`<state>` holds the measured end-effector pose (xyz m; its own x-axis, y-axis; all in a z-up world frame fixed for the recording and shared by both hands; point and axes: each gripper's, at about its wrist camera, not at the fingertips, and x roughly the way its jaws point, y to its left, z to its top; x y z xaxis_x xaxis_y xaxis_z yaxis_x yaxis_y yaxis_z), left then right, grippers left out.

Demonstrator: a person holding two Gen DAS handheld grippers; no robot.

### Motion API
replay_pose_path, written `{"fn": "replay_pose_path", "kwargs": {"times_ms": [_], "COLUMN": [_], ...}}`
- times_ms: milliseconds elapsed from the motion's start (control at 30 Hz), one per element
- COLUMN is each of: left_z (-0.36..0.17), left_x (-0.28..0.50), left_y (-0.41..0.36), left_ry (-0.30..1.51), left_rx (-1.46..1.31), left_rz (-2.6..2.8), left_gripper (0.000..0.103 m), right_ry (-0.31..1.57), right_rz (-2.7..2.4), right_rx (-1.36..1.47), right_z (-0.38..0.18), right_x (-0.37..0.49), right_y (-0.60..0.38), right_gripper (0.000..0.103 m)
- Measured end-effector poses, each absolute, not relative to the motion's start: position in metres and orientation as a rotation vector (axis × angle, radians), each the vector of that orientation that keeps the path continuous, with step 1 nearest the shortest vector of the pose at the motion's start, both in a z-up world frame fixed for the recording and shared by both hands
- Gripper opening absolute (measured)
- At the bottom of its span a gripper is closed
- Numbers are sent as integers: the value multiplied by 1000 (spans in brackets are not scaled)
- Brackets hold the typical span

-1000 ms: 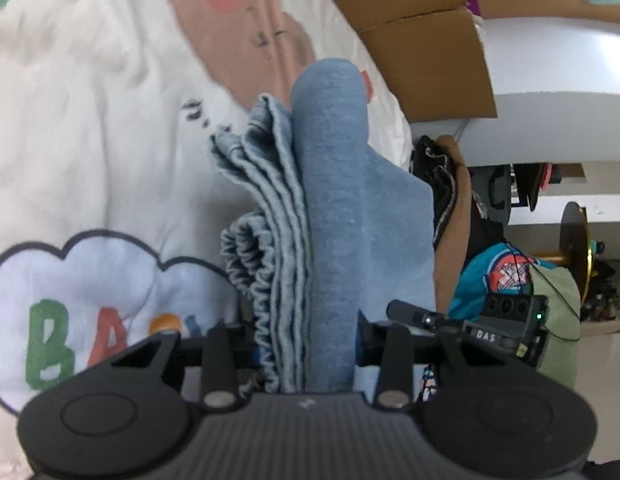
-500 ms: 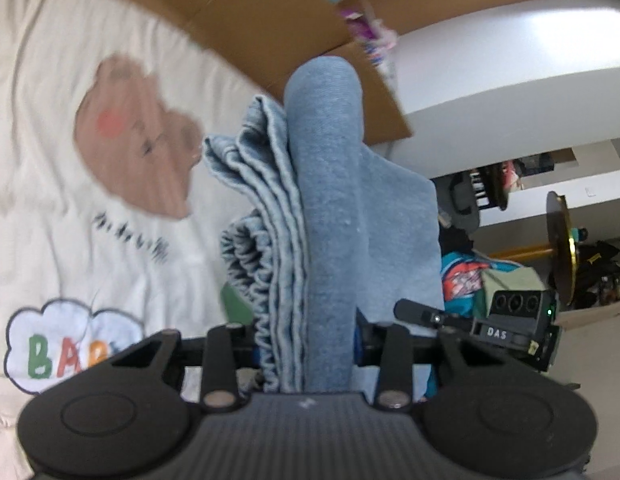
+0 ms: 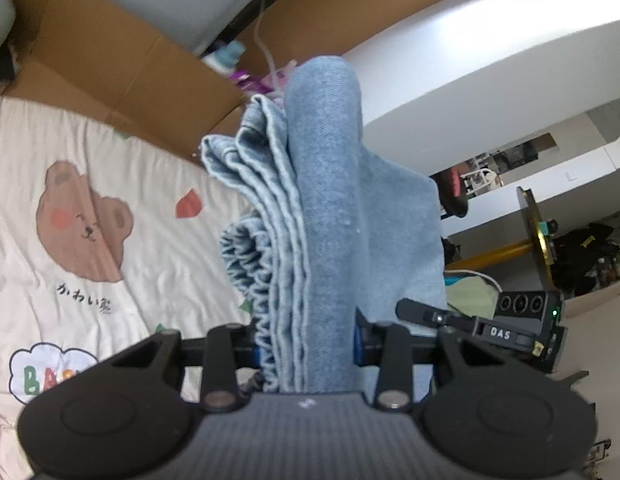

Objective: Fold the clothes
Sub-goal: 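Lift and carry the folded jeans off the bed with both grippers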

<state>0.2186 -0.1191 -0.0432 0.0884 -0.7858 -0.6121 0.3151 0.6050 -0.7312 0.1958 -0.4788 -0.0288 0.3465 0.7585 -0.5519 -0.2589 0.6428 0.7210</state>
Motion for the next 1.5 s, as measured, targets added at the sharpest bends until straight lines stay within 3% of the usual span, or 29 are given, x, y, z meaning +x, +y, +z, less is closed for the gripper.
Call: {"fn": "replay_pose_path", "kwargs": {"times_ms": [433, 900, 1233, 1500], "left_z": [43, 100, 89, 40], "left_x": [190, 172, 179, 199], "left_y": [-137, -214, -282, -335], "left_ry": [1133, 1099, 1108, 1097], "left_rx": [-460, -434, -446, -469], "left_rz": [-894, -989, -1036, -1091], "left_gripper": [40, 40, 40, 40], "right_ry": [931, 839, 818, 816], "right_rz": [720, 594, 512, 439], "right_rx": [536, 478, 417, 425], "right_z": [75, 158, 163, 126], "right_x": [168, 133, 141, 167], "right_y": [-507, -571, -631, -678], "right_gripper": [19, 19, 19, 19]}}
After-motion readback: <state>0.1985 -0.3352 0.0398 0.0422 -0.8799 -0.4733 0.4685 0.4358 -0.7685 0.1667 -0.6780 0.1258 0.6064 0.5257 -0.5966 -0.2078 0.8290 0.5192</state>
